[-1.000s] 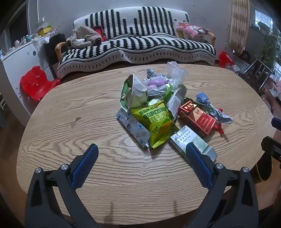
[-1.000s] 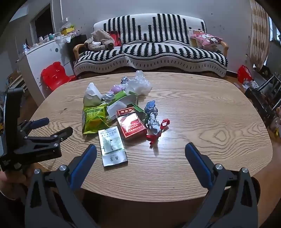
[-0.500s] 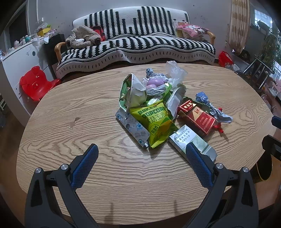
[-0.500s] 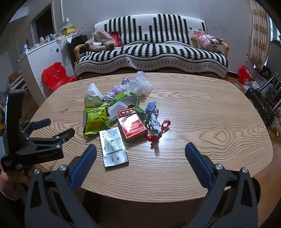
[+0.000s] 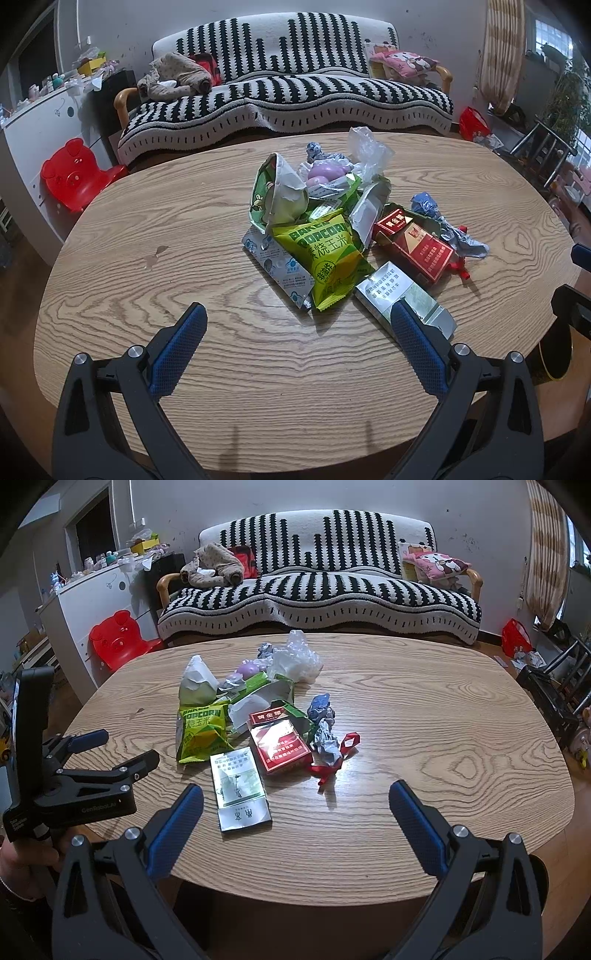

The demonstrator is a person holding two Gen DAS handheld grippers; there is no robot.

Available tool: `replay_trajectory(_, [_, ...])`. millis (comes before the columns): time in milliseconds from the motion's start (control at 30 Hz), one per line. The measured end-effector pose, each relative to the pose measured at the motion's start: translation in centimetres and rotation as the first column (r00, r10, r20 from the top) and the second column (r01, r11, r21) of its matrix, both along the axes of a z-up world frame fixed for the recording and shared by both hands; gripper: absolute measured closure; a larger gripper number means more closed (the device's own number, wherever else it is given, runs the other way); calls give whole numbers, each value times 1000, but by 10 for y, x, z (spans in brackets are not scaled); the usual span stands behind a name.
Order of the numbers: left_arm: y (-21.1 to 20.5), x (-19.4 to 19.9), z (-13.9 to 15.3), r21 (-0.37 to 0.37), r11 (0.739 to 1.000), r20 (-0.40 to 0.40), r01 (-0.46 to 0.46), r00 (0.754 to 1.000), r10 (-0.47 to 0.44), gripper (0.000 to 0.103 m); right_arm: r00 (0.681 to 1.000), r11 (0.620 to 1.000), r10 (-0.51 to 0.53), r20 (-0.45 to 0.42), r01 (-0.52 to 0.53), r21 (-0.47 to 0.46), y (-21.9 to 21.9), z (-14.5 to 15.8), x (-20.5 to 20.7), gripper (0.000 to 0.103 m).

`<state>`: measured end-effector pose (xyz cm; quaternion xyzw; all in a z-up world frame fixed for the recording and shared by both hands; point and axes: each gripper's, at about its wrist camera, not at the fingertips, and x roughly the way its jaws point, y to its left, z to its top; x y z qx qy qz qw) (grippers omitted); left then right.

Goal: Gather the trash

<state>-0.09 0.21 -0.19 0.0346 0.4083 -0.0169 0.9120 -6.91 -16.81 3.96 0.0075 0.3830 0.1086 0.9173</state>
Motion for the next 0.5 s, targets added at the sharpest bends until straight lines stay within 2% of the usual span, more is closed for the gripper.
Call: replay_trajectory(500, [-1,0,-3,-1,1000,-2,1,1000,-1,6,1000,1000,-1,-1,1,-1,0,0,-1,6])
